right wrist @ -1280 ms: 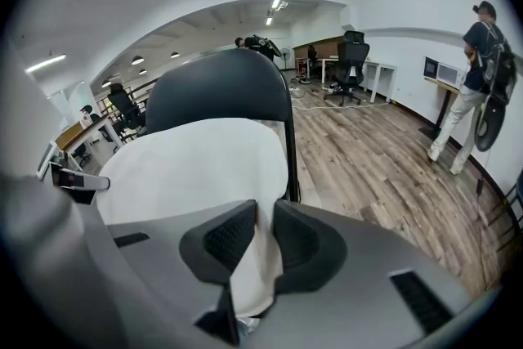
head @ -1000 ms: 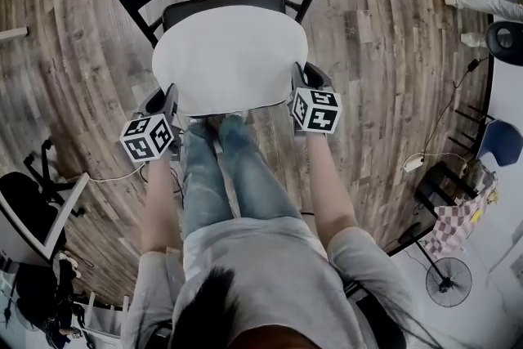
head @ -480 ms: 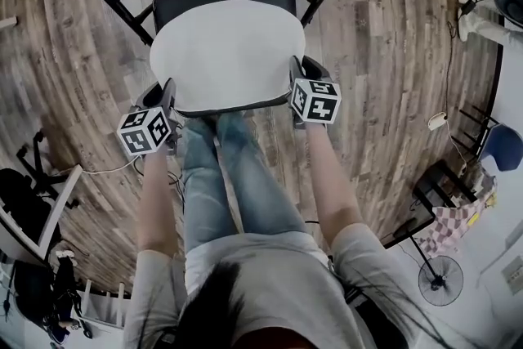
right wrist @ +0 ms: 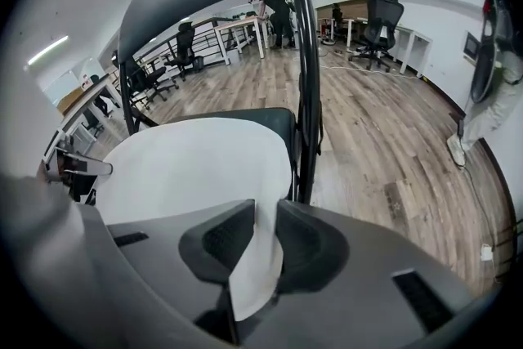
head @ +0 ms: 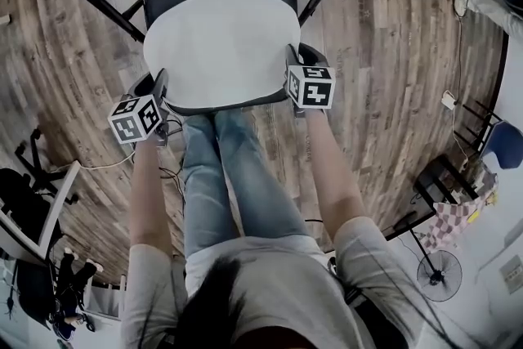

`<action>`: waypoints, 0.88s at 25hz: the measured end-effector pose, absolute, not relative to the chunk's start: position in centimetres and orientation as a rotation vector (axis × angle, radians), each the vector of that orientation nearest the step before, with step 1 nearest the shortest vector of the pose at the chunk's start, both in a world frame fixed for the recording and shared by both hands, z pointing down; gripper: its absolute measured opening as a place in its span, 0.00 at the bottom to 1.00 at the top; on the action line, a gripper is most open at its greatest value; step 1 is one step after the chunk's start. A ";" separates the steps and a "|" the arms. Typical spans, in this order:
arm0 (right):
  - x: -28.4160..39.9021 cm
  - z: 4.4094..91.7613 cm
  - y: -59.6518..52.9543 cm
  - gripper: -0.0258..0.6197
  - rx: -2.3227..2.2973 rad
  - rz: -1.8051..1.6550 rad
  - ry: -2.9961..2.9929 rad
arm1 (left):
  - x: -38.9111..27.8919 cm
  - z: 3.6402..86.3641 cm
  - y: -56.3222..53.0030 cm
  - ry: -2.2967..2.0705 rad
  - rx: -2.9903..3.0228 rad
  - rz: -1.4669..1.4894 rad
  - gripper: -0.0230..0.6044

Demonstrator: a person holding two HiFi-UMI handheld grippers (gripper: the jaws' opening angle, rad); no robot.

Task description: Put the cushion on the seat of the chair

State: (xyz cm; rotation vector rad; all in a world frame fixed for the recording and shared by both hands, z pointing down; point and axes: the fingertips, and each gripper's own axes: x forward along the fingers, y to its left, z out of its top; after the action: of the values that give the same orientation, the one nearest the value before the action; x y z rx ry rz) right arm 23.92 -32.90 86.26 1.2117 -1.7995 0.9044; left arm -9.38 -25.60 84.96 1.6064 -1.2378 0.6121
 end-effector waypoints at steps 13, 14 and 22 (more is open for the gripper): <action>24.3 86.5 -33.0 0.19 1.228 0.892 -1.827 | -9.6 85.4 -25.5 -1.253 1.584 0.637 0.31; 24.5 86.1 -33.0 0.20 1.249 0.895 -1.835 | -9.6 85.2 -25.4 -1.248 1.592 0.629 0.32; 23.1 80.9 -31.9 0.09 1.360 0.867 -1.945 | -10.5 81.2 -25.8 -1.349 1.731 0.638 0.09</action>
State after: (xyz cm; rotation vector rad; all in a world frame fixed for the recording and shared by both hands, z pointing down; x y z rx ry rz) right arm 23.14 -31.93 80.90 1.3602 -1.9449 0.8668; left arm -10.53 -25.82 81.20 1.7312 -1.3491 0.6376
